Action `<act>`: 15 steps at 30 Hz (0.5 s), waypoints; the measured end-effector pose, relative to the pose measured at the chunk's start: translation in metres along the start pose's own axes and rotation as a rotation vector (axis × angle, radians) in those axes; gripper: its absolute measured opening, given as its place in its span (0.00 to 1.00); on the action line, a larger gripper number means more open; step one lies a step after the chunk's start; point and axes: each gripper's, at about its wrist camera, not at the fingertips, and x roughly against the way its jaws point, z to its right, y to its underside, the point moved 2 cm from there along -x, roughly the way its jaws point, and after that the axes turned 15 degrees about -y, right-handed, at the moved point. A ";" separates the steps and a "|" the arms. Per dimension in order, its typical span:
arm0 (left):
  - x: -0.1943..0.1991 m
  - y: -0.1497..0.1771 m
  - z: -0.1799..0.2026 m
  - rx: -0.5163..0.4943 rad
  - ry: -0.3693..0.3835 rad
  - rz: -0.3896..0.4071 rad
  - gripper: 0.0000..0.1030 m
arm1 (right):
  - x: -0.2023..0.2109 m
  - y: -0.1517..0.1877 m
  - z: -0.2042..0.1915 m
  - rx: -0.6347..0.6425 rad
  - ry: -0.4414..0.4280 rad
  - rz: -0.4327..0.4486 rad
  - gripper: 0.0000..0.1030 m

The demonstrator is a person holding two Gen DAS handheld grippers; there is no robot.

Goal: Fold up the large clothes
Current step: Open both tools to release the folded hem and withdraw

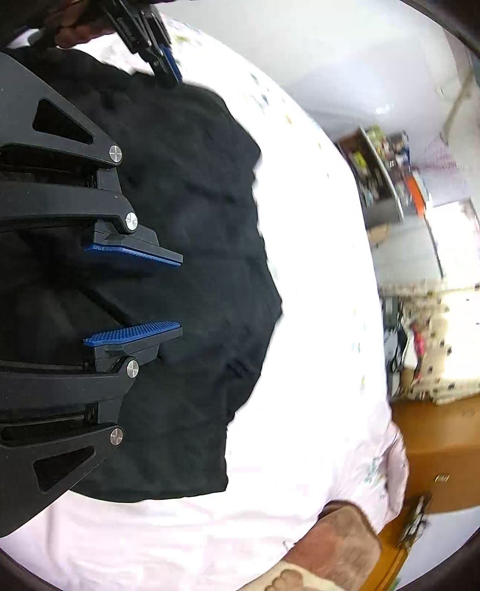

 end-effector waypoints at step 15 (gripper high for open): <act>0.044 0.041 0.009 -0.011 0.116 0.010 0.23 | 0.043 0.046 -0.012 -0.035 -0.098 0.004 0.34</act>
